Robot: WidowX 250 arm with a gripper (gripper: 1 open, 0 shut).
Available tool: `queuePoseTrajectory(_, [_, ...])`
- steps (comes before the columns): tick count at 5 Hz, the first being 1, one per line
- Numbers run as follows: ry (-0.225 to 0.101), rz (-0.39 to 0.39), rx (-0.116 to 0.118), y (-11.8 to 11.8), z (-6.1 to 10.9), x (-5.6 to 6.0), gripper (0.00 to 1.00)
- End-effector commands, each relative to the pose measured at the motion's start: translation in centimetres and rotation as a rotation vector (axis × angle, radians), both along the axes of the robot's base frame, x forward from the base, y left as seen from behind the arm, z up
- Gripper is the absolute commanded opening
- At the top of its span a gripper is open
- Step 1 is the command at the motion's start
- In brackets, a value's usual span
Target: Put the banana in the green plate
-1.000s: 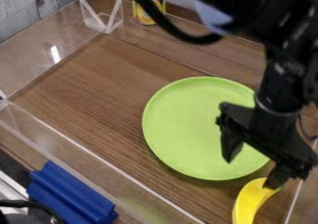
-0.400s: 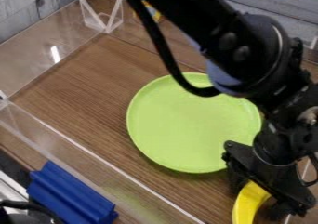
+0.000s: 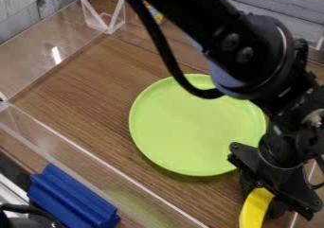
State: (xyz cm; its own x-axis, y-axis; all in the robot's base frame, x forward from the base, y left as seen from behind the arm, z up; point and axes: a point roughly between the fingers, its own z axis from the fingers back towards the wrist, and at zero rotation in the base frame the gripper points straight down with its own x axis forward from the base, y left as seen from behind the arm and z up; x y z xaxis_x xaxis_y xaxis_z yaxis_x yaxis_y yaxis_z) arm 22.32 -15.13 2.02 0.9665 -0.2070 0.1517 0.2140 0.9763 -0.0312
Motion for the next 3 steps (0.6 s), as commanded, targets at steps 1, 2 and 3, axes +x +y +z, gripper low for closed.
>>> queuePoseTrajectory(1, [-0.013,-0.012,-0.008,-0.22,0.33,0.05,0.00])
queuePoseTrajectory(2, [-0.011,-0.017,-0.008,-0.25,0.28,-0.03,0.00])
queuePoseTrajectory(3, [-0.009,-0.023,-0.009,-0.28,0.22,-0.10,0.00])
